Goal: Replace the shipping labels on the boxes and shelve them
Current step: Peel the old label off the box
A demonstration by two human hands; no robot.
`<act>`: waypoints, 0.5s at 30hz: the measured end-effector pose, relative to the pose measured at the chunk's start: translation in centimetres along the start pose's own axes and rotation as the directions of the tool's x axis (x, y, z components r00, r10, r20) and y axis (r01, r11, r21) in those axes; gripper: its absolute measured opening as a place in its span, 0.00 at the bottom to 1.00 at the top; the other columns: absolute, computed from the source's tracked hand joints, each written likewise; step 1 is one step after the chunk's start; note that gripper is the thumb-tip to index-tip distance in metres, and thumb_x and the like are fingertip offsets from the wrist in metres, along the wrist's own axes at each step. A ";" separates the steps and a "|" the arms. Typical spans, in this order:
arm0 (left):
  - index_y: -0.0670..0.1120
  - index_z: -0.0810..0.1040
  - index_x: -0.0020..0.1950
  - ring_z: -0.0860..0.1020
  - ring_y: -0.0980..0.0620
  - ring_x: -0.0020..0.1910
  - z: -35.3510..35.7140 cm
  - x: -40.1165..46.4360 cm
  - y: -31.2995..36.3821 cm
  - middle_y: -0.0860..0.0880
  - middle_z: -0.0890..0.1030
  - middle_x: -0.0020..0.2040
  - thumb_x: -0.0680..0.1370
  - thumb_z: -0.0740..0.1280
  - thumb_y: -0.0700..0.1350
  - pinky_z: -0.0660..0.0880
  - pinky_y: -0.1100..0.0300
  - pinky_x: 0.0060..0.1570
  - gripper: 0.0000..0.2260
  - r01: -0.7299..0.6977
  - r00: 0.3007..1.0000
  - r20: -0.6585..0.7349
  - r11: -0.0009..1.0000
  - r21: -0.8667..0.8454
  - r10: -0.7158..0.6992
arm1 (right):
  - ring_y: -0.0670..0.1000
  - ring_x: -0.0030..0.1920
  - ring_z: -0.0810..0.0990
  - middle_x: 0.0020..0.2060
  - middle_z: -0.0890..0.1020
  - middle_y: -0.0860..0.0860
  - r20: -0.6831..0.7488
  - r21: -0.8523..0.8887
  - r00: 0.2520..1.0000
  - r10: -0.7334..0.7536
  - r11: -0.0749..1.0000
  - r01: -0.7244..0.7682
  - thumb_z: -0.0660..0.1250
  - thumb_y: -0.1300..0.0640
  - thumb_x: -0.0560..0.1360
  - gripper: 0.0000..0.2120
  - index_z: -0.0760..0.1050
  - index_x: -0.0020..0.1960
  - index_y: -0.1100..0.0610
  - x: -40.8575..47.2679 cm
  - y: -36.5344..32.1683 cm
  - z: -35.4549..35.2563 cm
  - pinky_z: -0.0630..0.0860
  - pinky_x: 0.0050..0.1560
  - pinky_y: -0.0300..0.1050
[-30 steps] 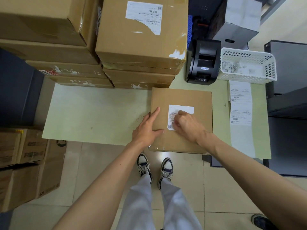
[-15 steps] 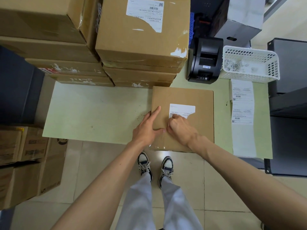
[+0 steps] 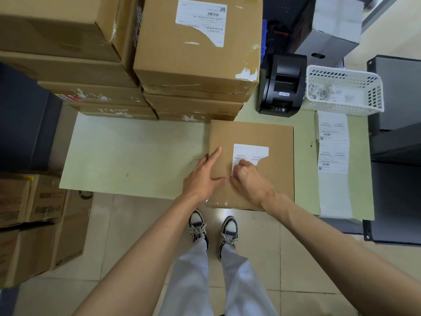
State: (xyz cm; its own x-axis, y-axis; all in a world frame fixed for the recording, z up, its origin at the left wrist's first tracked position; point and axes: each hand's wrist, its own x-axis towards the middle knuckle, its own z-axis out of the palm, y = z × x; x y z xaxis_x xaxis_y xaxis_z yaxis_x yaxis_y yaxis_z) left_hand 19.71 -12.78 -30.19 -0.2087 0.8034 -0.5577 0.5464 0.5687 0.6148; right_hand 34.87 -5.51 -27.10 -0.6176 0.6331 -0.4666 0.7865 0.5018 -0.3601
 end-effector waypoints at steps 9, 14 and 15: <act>0.73 0.48 0.77 0.65 0.51 0.76 0.0 0.0 -0.1 0.57 0.59 0.80 0.75 0.73 0.57 0.69 0.50 0.65 0.41 -0.007 1.000 -0.002 1.000 0.001 0.007 | 0.62 0.55 0.74 0.52 0.75 0.63 0.025 -0.068 1.000 0.005 0.998 -0.004 0.62 0.53 0.81 0.15 0.74 0.54 0.67 0.6 -0.6 0.2 0.67 0.54 0.50; 0.74 0.48 0.76 0.65 0.52 0.76 0.0 -0.1 -0.1 0.57 0.58 0.80 0.74 0.73 0.59 0.69 0.50 0.66 0.41 -0.006 1.000 0.000 1.000 -0.013 0.006 | 0.62 0.50 0.75 0.46 0.75 0.62 -0.043 0.053 0.999 0.002 0.999 0.000 0.63 0.60 0.77 0.08 0.73 0.45 0.66 0.2 0.4 0.5 0.65 0.46 0.48; 0.74 0.48 0.76 0.65 0.52 0.76 0.0 -0.1 -0.1 0.58 0.58 0.80 0.74 0.73 0.59 0.69 0.50 0.66 0.41 -0.009 1.000 -0.002 1.000 -0.014 0.009 | 0.62 0.49 0.75 0.44 0.75 0.61 -0.062 0.062 0.998 0.008 0.998 -0.004 0.63 0.61 0.77 0.07 0.73 0.43 0.65 0.2 0.6 0.5 0.66 0.45 0.48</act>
State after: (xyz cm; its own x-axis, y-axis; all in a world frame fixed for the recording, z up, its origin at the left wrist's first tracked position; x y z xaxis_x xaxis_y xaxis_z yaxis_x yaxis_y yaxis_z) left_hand 19.66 -12.86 -30.16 -0.2053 0.8090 -0.5508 0.5370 0.5636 0.6276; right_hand 35.24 -5.42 -27.80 -0.6103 0.6727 -0.4184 0.7880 0.4616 -0.4073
